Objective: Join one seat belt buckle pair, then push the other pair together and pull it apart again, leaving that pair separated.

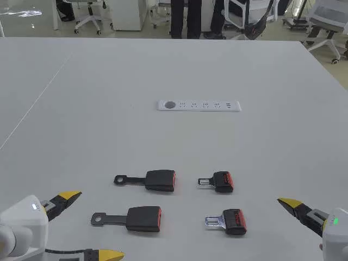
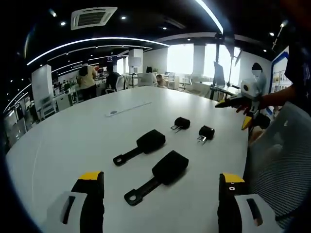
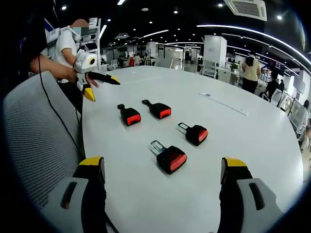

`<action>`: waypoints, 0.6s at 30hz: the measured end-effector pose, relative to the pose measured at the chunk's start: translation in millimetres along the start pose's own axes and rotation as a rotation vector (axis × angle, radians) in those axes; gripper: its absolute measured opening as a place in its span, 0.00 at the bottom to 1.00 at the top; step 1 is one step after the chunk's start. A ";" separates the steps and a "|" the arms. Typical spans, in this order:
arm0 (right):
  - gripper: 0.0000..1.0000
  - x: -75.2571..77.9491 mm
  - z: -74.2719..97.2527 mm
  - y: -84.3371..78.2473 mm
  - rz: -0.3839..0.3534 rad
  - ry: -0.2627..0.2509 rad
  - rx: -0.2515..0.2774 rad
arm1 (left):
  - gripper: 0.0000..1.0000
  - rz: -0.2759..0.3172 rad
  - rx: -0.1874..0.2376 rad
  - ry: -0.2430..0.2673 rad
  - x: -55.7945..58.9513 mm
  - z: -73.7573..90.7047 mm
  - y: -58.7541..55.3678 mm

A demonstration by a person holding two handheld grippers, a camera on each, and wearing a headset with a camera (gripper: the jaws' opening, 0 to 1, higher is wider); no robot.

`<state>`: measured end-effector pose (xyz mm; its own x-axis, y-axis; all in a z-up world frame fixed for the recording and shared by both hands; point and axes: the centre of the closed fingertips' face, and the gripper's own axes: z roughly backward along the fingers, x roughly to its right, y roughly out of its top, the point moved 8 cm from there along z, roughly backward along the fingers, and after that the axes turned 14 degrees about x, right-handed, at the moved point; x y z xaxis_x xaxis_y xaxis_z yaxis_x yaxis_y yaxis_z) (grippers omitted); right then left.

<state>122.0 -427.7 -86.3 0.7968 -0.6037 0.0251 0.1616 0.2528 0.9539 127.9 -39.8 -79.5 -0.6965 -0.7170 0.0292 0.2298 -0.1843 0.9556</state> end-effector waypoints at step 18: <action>0.99 -0.6 0.1 1.3 0.002 -0.004 0.000 | 1.00 0.003 0.005 -0.005 1.8 -0.6 1.4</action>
<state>121.7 -427.1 -85.1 0.7948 -0.6062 0.0282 0.1599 0.2539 0.9539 127.3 -41.8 -78.3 -0.6989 -0.7144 0.0333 0.2283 -0.1788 0.9570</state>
